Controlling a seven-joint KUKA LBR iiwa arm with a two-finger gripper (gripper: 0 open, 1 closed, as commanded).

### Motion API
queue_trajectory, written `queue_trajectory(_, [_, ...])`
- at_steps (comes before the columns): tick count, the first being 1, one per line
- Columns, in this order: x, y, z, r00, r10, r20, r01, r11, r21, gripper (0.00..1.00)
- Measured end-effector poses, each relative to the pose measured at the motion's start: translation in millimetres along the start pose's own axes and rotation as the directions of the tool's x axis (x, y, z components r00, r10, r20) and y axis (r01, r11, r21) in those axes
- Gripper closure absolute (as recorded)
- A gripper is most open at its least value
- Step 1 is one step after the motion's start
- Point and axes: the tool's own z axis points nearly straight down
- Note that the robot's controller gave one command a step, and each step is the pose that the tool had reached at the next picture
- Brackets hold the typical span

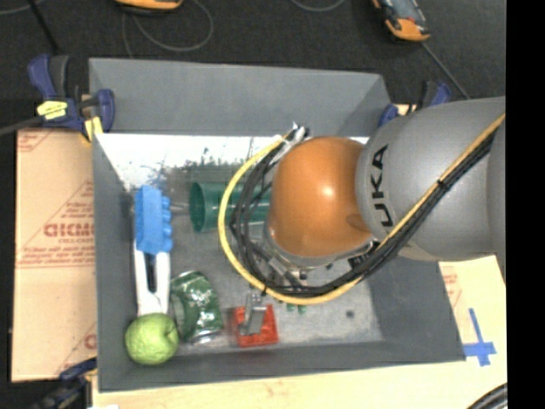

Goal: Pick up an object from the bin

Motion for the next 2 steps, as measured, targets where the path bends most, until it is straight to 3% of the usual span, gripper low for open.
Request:
queue_trajectory(1, [-4.0, -14, 55, 0.995, -0.098, -0.003, 0.098, 0.995, 0.002, 0.0])
queue_trajectory(2, [1.0, -14, 86, 0.997, -0.079, -0.008, 0.079, 0.997, 0.002, 0.0])
